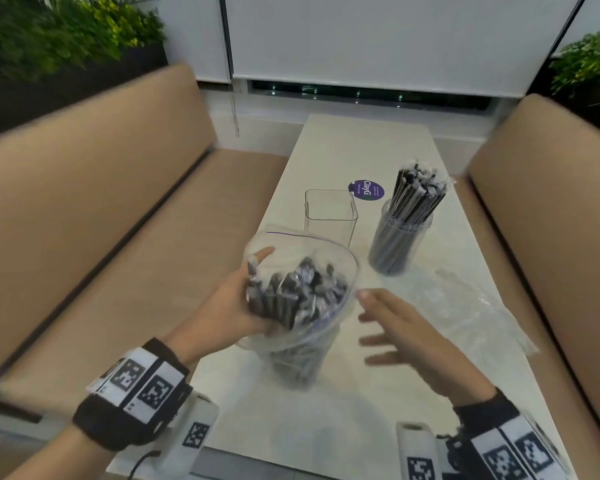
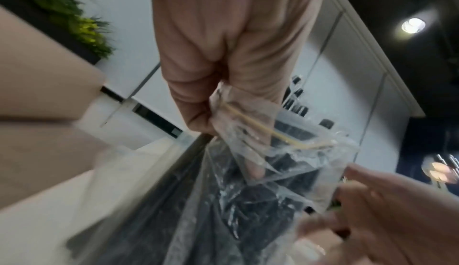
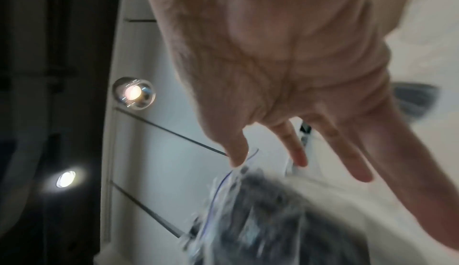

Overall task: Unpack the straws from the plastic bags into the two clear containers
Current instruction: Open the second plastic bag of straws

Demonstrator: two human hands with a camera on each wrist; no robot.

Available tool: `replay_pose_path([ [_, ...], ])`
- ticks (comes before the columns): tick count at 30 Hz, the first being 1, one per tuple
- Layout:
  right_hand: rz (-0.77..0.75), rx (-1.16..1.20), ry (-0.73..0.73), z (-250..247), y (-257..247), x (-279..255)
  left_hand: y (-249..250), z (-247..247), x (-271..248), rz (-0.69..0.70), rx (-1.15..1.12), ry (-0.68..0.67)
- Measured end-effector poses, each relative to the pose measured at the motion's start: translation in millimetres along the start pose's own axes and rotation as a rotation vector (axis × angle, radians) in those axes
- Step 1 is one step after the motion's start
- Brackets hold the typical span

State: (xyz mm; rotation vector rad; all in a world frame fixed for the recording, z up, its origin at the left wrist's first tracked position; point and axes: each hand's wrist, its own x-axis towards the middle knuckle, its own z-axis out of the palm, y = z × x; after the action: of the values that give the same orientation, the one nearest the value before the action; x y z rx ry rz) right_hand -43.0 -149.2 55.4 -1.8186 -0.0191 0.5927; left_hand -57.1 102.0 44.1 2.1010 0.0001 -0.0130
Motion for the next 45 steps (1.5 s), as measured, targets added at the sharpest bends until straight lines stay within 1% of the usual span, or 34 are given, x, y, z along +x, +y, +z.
replay_pose_path([
  [1, 0.071, 0.063, -0.098, 7.3, 2.4, -2.9, -0.9, 3.9, 0.3, -0.036, -0.058, 0.026],
  [2, 0.099, 0.157, -0.154, 16.3, 3.8, -3.5, -1.2, 9.9, -0.4, -0.068, -0.144, 0.02],
  [3, 0.089, 0.247, -0.165, 24.6, 4.5, -2.2, -2.9, 18.1, -2.6, -0.086, -0.223, -0.013],
  [4, 0.051, 0.301, -0.135, 31.2, 3.8, 0.1, -4.6, 26.5, -6.0, -0.095, -0.276, -0.054],
  [5, 0.001, 0.317, -0.07, 34.8, 2.9, 3.3, -5.4, 31.9, -10.2, -0.108, -0.3, -0.106],
  [6, -0.045, 0.29, 0.002, 35.0, 1.7, 6.2, -4.0, 33.2, -15.1, -0.138, -0.318, -0.176],
  [8, -0.102, 0.182, 0.111, 27.4, 4.7, 11.3, -1.1, 20.3, -24.3, -0.214, -0.317, -0.327],
  [9, -0.115, 0.147, 0.14, 22.6, 7.6, 12.7, 1.9, 8.7, -28.7, -0.235, -0.3, -0.382],
  [10, -0.121, 0.13, 0.149, 18.3, 10.8, 12.3, 2.2, -3.5, -31.3, -0.244, -0.271, -0.404],
  [11, -0.125, 0.123, 0.146, 15.3, 13.6, 11.1, 1.9, -15.2, -33.6, -0.233, -0.215, -0.399],
  [13, -0.138, 0.114, 0.132, 12.6, 18.3, 8.4, -2.3, -32.6, -32.2, -0.195, -0.027, -0.329],
  [14, -0.145, 0.107, 0.124, 12.4, 19.1, 8.1, -2.3, -37.5, -29.5, -0.173, 0.019, -0.28],
  [15, -0.152, 0.101, 0.114, 13.0, 18.5, 8.6, 0.0, -39.9, -26.0, -0.155, 0.002, -0.249],
  [16, -0.162, 0.094, 0.098, 14.2, 16.4, 9.3, 3.1, -38.8, -21.5, -0.143, -0.065, -0.239],
  [18, -0.174, 0.076, 0.047, 18.6, 9.5, 9.7, 9.1, -29.8, -12.3, -0.137, -0.227, -0.267],
  [21, -0.192, 0.001, -0.134, 28.3, 1.9, 6.0, 15.4, -5.8, -3.5, -0.156, -0.472, -0.295],
  [22, -0.225, -0.042, -0.163, 31.8, -0.2, 4.5, 17.6, 1.9, -1.5, -0.162, -0.556, -0.289],
  [23, -0.273, -0.094, -0.147, 34.0, -2.0, 3.9, 20.0, 8.3, 0.7, -0.166, -0.633, -0.273],
  [24, -0.321, -0.135, -0.083, 34.2, -3.1, 5.0, 21.9, 12.9, 3.4, -0.17, -0.709, -0.244],
  [26, -0.375, -0.135, 0.13, 27.0, -2.9, 13.2, 19.4, 15.3, 10.5, -0.192, -0.832, -0.152],
  [27, -0.362, -0.119, 0.217, 19.9, 0.3, 18.9, 14.0, 13.7, 13.0, -0.21, -0.859, -0.106],
  [28, -0.31, -0.107, 0.277, 12.6, 6.0, 23.4, 6.3, 11.5, 14.9, -0.234, -0.871, -0.076],
  [29, -0.232, -0.085, 0.303, 5.9, 13.7, 27.5, -2.4, 9.7, 15.4, -0.259, -0.884, -0.065],
  [30, -0.156, -0.051, 0.299, 0.5, 22.1, 30.5, -12.0, 8.1, 13.9, -0.285, -0.907, -0.068],
  [31, -0.107, -0.016, 0.273, -3.2, 31.2, 32.2, -20.2, 6.6, 10.2, -0.307, -0.935, -0.075],
  [32, -0.094, 0.028, 0.226, -4.3, 37.1, 30.9, -27.0, 6.1, 5.9, -0.324, -0.96, -0.091],
  [34, -0.106, 0.117, 0.083, -2.6, 41.6, 26.6, -36.0, 10.7, -0.7, -0.308, -0.938, -0.138],
  [36, -0.162, 0.091, -0.106, 3.5, 36.6, 20.5, -37.7, 23.1, -3.8, -0.268, -0.869, -0.173],
  [37, -0.204, 0.049, -0.179, 8.6, 32.2, 18.2, -36.0, 29.2, -3.9, -0.262, -0.853, -0.167],
  [38, -0.265, 0.006, -0.22, 14.6, 27.3, 16.6, -33.6, 34.5, -3.4, -0.252, -0.848, -0.153],
  [39, -0.335, -0.034, -0.225, 18.6, 24.8, 16.5, -29.7, 38.6, -3.0, -0.235, -0.844, -0.143],
  [41, -0.438, -0.077, -0.175, 18.5, 25.0, 20.4, -23.5, 42.0, -1.4, -0.22, -0.849, -0.122],
  [43, -0.443, 0.0, -0.123, 8.3, 26.8, 24.8, -22.7, 41.2, 0.1, -0.246, -0.89, -0.127],
  [45, -0.387, 0.084, -0.094, -1.2, 30.8, 29.8, -21.9, 40.2, -1.1, -0.294, -1.059, -0.204],
])
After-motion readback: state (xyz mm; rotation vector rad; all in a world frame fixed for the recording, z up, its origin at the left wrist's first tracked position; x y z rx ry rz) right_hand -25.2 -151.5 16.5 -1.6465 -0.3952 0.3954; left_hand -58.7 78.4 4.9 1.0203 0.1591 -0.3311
